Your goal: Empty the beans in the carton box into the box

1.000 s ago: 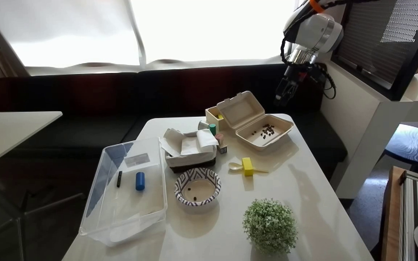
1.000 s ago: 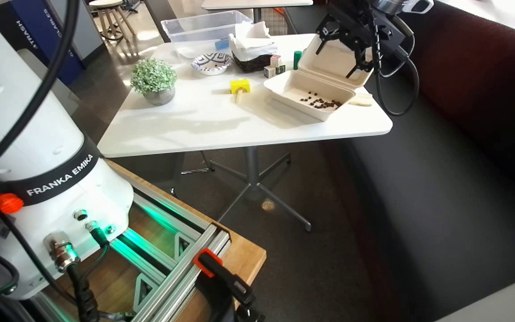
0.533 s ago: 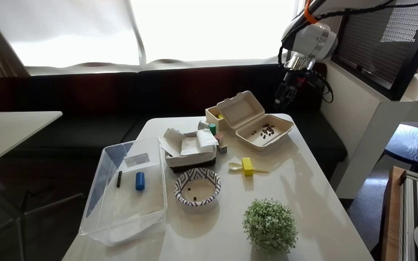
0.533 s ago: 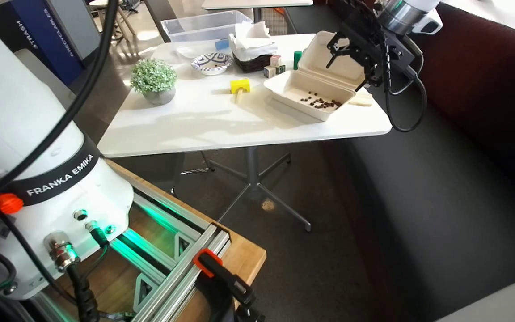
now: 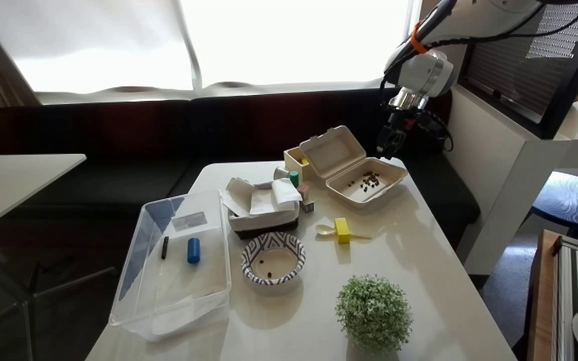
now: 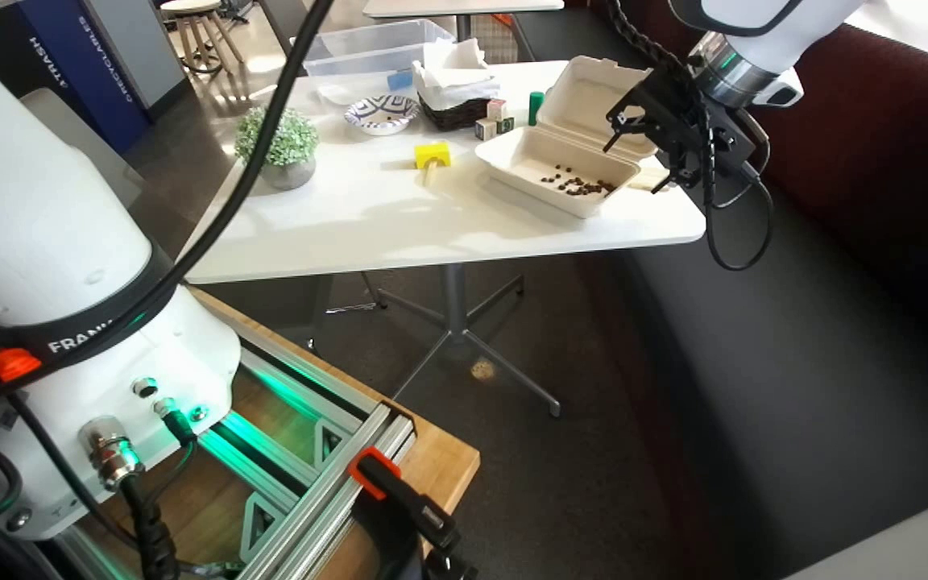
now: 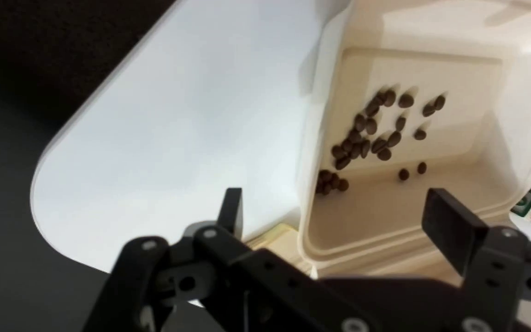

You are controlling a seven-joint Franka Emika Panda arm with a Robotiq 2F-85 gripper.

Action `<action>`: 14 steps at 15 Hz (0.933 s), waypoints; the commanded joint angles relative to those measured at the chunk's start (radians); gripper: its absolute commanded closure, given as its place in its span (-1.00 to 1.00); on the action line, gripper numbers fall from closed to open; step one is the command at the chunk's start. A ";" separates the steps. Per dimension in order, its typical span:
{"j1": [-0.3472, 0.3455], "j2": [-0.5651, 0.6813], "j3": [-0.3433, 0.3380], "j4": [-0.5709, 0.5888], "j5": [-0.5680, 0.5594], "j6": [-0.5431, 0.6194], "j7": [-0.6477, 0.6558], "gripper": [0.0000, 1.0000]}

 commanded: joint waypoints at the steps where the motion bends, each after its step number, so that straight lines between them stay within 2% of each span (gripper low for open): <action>1: -0.043 0.083 0.038 0.096 -0.005 -0.052 0.035 -0.90; 3: -0.052 0.107 0.047 0.121 -0.010 -0.076 0.047 -0.67; 5: -0.062 0.126 0.056 0.142 -0.010 -0.101 0.061 -0.64; 6: -0.065 0.134 0.058 0.151 -0.012 -0.113 0.067 -0.48; 7: -0.068 0.141 0.059 0.157 -0.015 -0.122 0.074 -0.50; 10: -0.074 0.152 0.062 0.173 -0.018 -0.150 0.090 -0.30; 11: -0.078 0.154 0.065 0.178 -0.018 -0.161 0.092 -0.16; 12: -0.082 0.157 0.068 0.182 -0.016 -0.176 0.093 -0.23; 13: -0.084 0.160 0.071 0.186 -0.015 -0.186 0.091 -0.17; 14: -0.088 0.164 0.073 0.192 -0.015 -0.199 0.092 -0.22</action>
